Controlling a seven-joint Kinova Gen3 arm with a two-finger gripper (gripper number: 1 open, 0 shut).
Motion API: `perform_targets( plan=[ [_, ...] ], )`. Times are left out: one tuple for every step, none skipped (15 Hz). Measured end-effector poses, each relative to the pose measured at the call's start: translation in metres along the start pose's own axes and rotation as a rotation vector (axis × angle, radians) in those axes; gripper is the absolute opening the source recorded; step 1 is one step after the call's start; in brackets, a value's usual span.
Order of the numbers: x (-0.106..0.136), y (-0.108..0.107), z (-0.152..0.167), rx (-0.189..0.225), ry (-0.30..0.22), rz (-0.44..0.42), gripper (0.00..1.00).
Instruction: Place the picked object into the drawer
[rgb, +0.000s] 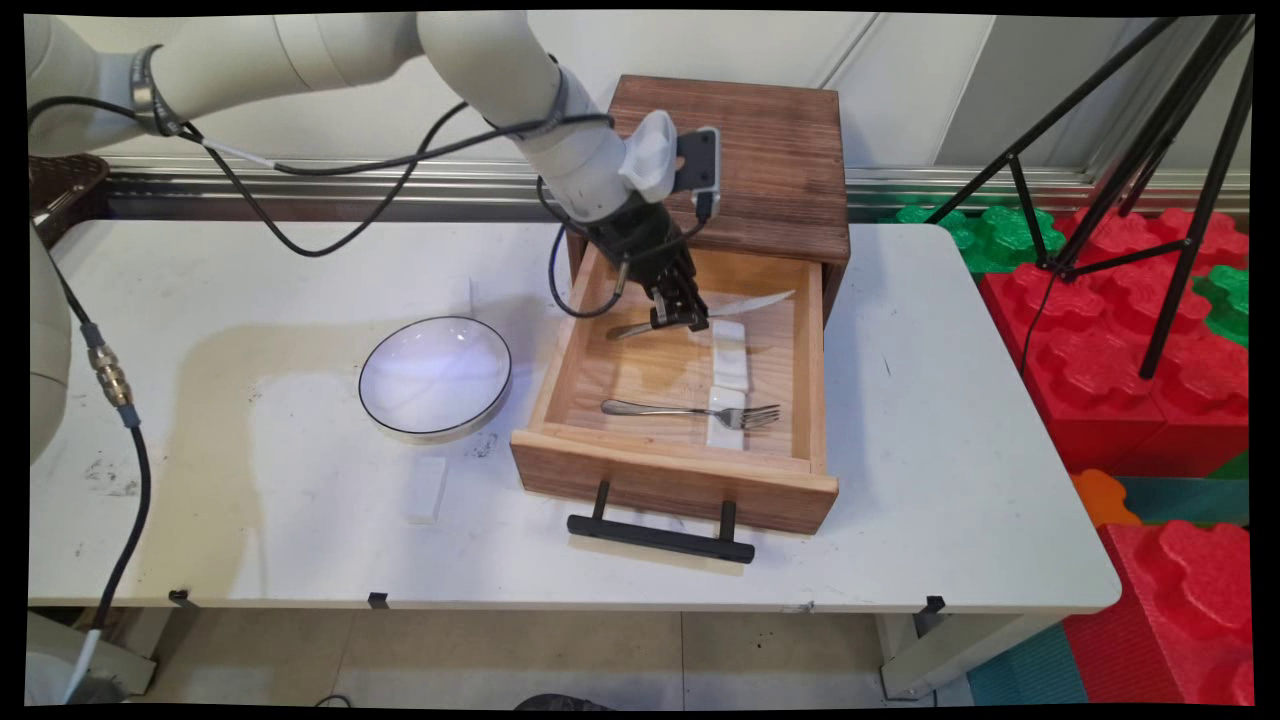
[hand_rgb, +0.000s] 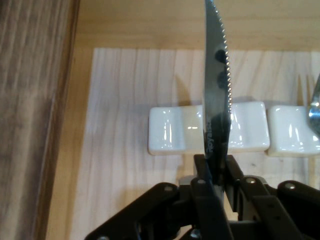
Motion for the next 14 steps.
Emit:
perform_targets(
  plan=[
    [-0.002, 0.0, 0.004, 0.0, -0.002, -0.002, 0.0],
    [-0.003, -0.001, 0.009, -0.001, -0.004, -0.002, 0.0],
    [-0.003, -0.001, 0.012, -0.001, -0.005, -0.003, 0.0],
    [-0.004, -0.001, 0.014, -0.001, -0.006, -0.005, 0.0],
    [-0.005, -0.001, 0.017, -0.001, -0.006, -0.006, 0.0],
    [-0.006, -0.001, 0.02, -0.002, -0.006, -0.008, 0.0],
    [-0.006, -0.001, 0.023, -0.002, -0.006, -0.009, 0.0],
    [-0.007, 0.0, 0.026, -0.003, -0.006, -0.012, 0.0],
    [-0.007, 0.0, 0.028, -0.004, -0.006, -0.013, 0.0],
    [-0.008, 0.0, 0.03, -0.005, -0.006, -0.015, 0.0],
    [-0.008, 0.001, 0.032, -0.005, -0.006, -0.017, 1.0],
    [-0.009, 0.001, 0.034, -0.005, -0.005, -0.018, 1.0],
    [-0.009, 0.001, 0.035, -0.004, -0.004, -0.019, 1.0],
    [-0.009, 0.001, 0.036, -0.003, -0.003, -0.02, 1.0]
  ],
)
